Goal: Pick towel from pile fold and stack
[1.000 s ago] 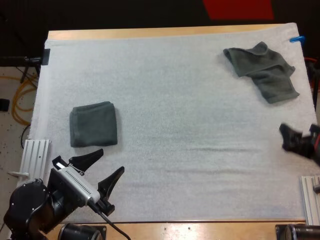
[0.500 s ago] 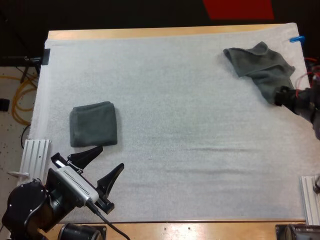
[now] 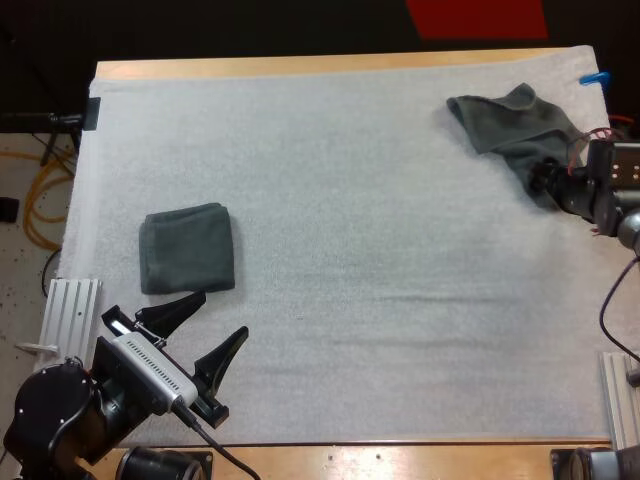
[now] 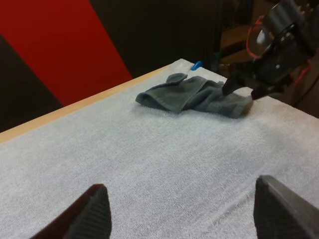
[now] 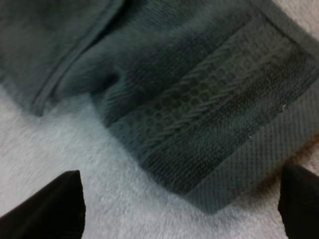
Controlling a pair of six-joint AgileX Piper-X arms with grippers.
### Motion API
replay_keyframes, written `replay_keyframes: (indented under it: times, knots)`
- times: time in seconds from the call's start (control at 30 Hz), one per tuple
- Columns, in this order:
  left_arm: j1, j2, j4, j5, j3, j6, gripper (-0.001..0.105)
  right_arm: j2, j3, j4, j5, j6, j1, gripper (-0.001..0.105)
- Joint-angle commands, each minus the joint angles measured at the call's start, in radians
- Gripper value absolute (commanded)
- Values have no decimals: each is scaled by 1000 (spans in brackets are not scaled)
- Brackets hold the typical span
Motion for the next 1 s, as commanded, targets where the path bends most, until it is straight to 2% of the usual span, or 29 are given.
replay_keyframes:
  times: [0.0,0.23,0.47,0.5,0.6,0.73,0.77,0.9,0.97]
  knots:
    - [-3,1,-12,4,-7,-11,60,12,-15,-10,0,21,0,77]
    - [-3,1,-12,4,-7,-11,60,100,-58,-28,-18,91,0,77]
    - [-3,1,-12,4,-7,-11,60,160,-81,-55,-76,213,0,75]
    - [-3,1,-12,4,-7,-11,60,160,-81,-55,-74,218,0,72]
    - [-3,1,-12,4,-7,-11,60,159,-81,-55,-63,224,0,49]
    - [-3,1,-12,4,-7,-11,60,159,-81,-55,-60,224,0,6]
    - [-3,1,-12,4,-7,-11,60,159,-81,-55,-66,224,0,0]
    - [-3,1,-12,4,-7,-11,60,134,-81,-55,-108,219,0,0]
    - [-3,1,-12,4,-7,-11,60,95,-81,-55,-114,186,0,0]
